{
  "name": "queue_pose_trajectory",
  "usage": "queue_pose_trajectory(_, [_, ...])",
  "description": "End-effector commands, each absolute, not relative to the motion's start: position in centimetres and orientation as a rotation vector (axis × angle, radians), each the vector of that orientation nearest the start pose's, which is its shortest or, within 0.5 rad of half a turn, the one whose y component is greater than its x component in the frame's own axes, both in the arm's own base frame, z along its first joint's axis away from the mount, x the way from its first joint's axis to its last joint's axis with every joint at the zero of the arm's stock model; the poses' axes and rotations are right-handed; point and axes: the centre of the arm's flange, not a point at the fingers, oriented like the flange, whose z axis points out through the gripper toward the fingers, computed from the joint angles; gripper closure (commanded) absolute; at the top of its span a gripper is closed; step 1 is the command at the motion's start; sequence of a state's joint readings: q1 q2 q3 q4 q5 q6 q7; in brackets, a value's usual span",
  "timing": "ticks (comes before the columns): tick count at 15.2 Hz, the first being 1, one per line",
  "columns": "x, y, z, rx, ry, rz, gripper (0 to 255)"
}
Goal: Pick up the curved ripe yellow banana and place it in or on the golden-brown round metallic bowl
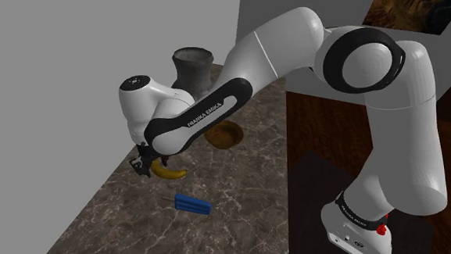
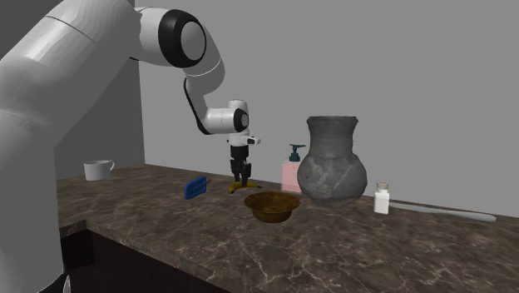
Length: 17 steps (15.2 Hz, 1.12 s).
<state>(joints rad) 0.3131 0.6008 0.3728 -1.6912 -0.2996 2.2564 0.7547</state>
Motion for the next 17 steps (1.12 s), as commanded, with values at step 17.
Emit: queue_pose_trajectory(17, [54.6, 40.1, 31.0, -3.148, -0.093, -0.045, 255])
